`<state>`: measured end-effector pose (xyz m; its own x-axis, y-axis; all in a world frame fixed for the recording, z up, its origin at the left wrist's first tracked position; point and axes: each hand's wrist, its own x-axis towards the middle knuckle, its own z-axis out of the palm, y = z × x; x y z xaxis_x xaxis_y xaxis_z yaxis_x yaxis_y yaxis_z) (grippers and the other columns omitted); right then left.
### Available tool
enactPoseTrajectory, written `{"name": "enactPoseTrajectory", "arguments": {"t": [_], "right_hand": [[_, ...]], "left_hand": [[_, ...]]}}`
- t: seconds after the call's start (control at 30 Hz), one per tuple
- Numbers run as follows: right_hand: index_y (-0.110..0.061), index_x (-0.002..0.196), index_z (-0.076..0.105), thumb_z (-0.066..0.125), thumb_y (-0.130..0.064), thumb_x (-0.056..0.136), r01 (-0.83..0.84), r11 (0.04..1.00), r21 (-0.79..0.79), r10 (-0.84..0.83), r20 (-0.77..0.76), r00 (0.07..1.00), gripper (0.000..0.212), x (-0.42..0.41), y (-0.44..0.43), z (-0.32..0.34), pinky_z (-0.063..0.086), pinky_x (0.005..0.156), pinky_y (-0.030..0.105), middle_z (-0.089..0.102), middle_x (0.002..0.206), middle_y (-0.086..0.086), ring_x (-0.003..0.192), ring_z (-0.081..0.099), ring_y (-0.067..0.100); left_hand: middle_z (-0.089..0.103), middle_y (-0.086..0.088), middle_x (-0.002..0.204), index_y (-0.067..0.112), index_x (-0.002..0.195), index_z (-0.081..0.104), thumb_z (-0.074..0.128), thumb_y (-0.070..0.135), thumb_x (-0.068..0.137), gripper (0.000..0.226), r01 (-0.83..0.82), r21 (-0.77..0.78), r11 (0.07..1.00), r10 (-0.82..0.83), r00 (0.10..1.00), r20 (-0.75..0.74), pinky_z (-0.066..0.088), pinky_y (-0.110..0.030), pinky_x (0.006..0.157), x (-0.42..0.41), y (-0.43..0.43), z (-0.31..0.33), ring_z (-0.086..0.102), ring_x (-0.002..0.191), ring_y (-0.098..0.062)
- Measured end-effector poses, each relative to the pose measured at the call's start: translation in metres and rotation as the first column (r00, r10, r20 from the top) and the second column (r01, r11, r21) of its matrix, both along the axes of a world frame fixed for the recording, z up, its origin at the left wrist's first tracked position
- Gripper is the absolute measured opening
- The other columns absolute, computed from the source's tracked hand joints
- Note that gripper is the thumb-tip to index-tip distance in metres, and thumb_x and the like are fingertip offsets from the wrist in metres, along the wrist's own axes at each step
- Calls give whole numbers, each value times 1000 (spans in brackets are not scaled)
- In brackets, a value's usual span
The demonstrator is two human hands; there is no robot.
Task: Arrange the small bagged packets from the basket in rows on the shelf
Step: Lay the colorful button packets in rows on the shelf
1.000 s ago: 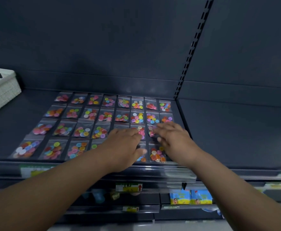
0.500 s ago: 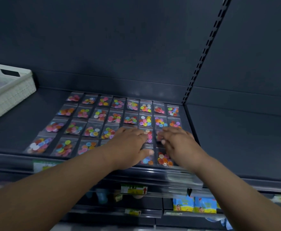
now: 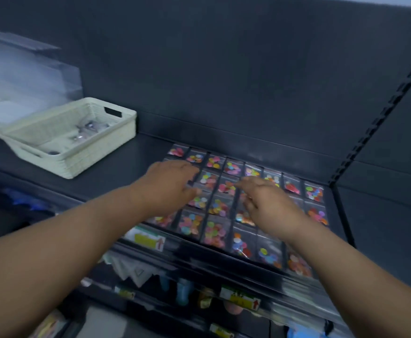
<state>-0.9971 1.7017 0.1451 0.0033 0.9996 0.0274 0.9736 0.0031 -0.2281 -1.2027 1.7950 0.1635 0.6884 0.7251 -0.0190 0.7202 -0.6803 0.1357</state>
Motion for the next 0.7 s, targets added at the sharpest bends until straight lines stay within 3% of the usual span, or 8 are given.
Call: {"name": "enactPoseTrajectory", "arguments": {"t": [0.1,0.2,0.33,0.47,0.6,0.7], "right_hand": [[-17,138,45,43,-16,97,-80,996,25,80,12,997,41,-25,27,5,30,104,26,44,142,3,130,39,22],[-18,140,41,40,-20,99,-138,990,26,137,39,990,41,-55,53,12,24,106,24,39,147,2,134,34,21],[-19,137,44,42,-20,98,-187,981,48,185,29,982,39,-98,88,17,26,102,24,43,143,2,131,38,20],[-19,138,44,44,-24,98,-177,980,92,178,-4,984,41,-141,132,18,23,109,24,40,147,1,136,34,18],[-18,133,50,49,-28,96,-74,987,142,91,-115,989,39,-194,176,23,32,104,24,50,138,2,127,45,18],[-14,119,57,52,-33,93,156,974,163,-109,-269,957,33,-233,214,27,46,87,32,65,113,7,108,58,26]], "left_hand": [[41,-2,146,21,141,40,45,48,93,55,-81,23,996,80,997,20,29,-38,111,-31,16,11,35,134,-20],[37,-1,149,21,144,35,45,47,94,58,-130,65,989,129,991,31,27,-36,112,-60,31,19,33,137,-19],[39,1,148,20,144,36,48,46,93,59,-166,92,982,158,983,92,28,-31,110,-103,62,24,36,135,-17],[43,-1,145,20,140,42,49,44,93,53,-207,114,972,194,974,115,32,-34,107,-146,106,26,39,133,-20],[49,-3,139,20,135,48,52,37,92,46,-252,97,963,235,958,164,36,-38,103,-193,158,31,44,127,-24],[51,-9,135,16,132,50,51,31,93,42,-299,99,949,281,946,165,39,-41,101,-226,198,31,47,122,-29]]}}
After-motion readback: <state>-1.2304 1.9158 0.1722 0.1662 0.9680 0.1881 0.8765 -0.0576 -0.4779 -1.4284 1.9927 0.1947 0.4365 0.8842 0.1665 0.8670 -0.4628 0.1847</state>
